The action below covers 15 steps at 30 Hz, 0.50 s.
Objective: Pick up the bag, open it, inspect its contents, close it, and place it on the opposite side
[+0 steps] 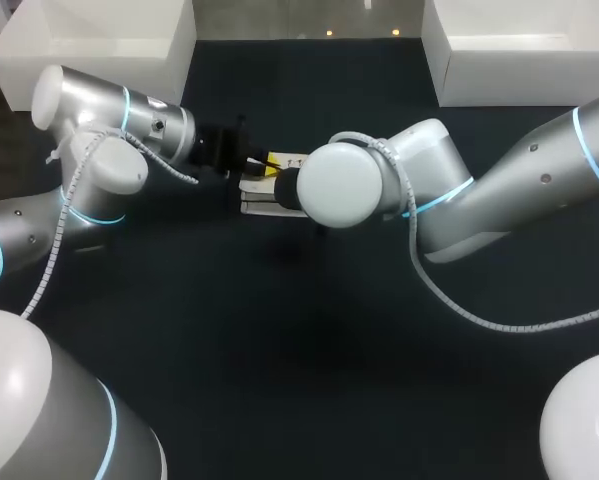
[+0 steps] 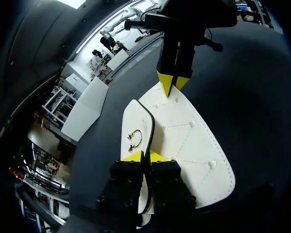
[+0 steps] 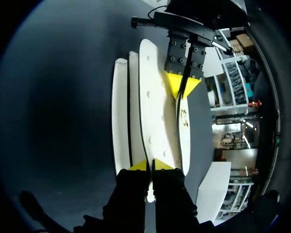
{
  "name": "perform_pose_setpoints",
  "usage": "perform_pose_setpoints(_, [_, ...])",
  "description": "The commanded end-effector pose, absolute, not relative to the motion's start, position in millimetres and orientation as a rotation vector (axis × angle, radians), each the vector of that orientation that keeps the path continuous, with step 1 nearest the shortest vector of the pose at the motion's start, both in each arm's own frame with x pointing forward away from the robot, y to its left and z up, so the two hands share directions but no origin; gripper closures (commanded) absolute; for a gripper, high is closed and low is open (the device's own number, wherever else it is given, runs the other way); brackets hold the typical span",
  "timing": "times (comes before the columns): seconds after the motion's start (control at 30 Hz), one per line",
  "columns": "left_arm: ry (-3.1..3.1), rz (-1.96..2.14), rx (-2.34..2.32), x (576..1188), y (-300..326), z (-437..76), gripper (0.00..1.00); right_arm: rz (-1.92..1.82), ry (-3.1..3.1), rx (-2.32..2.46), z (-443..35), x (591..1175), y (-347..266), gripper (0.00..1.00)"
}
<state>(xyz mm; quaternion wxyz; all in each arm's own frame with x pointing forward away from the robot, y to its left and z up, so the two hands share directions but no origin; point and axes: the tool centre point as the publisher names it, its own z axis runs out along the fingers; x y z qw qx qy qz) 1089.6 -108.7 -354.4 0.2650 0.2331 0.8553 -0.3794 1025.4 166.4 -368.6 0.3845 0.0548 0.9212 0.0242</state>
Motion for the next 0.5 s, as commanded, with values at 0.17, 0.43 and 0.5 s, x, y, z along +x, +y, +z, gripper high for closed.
perform_pose_setpoints(0.17, [2.312, -1.009, 0.64, 1088.5, -115.2, -355.1, 0.61, 0.061, 2.345, 0.14, -370.7, 1025.8, 166.7, 1.0])
perform_pose_setpoints(0.43, [2.27, -1.024, 0.651, 1087.8, -121.4, -345.7, 0.92, 0.061, 2.345, 0.14, -370.7, 1025.8, 166.7, 1.0])
perform_pose_setpoints(0.5, [2.268, -1.012, 0.654, 1088.9, -123.1, -347.2, 1.0, 0.061, 2.345, 0.14, -370.7, 1025.8, 166.7, 1.0])
